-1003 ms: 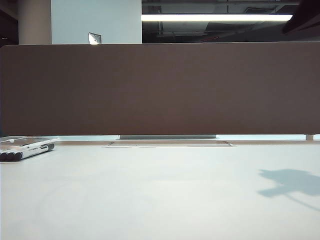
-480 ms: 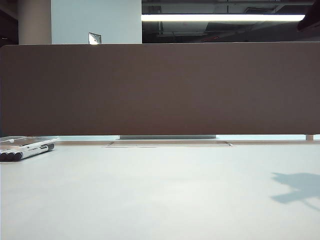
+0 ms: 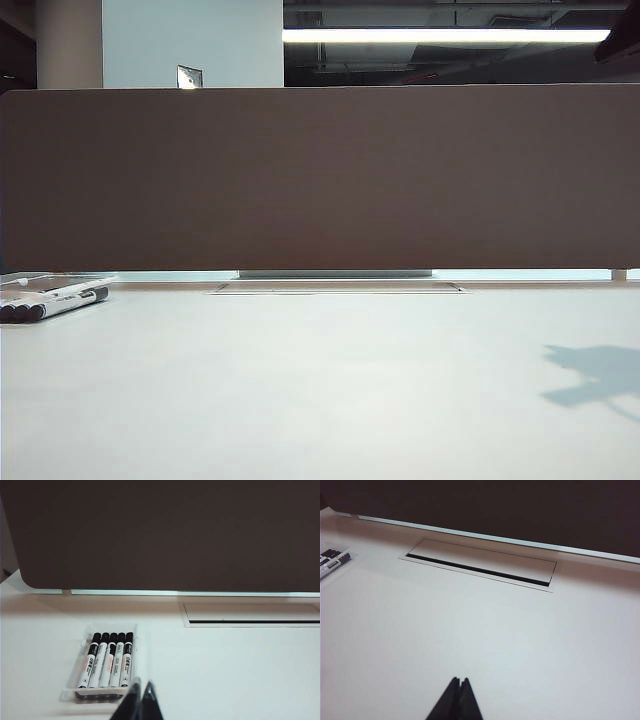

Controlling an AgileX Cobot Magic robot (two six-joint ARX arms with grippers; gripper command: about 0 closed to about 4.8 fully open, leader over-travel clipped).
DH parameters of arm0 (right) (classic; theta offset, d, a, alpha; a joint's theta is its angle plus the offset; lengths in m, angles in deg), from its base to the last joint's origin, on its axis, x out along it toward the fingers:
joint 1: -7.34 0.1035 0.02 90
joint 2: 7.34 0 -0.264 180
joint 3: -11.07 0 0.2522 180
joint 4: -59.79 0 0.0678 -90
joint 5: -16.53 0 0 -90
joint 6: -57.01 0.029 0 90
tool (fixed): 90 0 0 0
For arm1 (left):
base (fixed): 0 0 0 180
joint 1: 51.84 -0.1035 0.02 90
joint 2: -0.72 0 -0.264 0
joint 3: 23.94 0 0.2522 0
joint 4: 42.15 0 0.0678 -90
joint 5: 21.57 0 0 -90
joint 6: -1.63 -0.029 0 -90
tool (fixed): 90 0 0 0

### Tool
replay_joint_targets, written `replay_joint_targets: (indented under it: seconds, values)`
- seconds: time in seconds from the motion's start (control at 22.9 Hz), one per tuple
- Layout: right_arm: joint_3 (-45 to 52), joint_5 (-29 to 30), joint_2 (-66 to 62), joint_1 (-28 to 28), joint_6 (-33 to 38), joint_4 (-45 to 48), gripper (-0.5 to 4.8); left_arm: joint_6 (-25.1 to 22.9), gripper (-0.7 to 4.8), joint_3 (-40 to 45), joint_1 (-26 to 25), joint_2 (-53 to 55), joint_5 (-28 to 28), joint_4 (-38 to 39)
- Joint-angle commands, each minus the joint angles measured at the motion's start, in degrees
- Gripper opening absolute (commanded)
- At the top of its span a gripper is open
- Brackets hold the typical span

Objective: Pick up the black marker on the right and put it into the packaging box on the left, making sure the marker fit the shape of the box's grooves.

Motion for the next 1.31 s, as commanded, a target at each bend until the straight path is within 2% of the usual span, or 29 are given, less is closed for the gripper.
replay_joint_targets:
  seconds: [0.04,0.44,0.61,1.0,1.31]
  values:
    - [-0.26,-0.11,0.07,0.09,-0.2,0.98,-0.05,-0.15,-0.06,0.66,0.11,-2.6,0.22,-0.39]
    - [-0.26,-0.09,0.04,0.11,-0.2,0.96,-0.05,-0.02,-0.06,8.44,-3.04,-14.64,0.22,-0.5]
    - [-0.26,-0.09,0.04,0.11,-0.2,0.98,-0.05,-0.09,-0.06,12.04,-2.84,-17.0,0.22,-3.34]
    - [-0.26,-0.11,-0.09,0.13,-0.2,0.98,-0.05,-0.31,-0.06,14.69,-0.52,-17.44,0.22,-4.33]
    - [-0.26,-0.09,-0.11,0.13,-0.2,0.98,-0.05,-2.71,-0.06,14.69,-0.37,-17.46,0.22,-0.42]
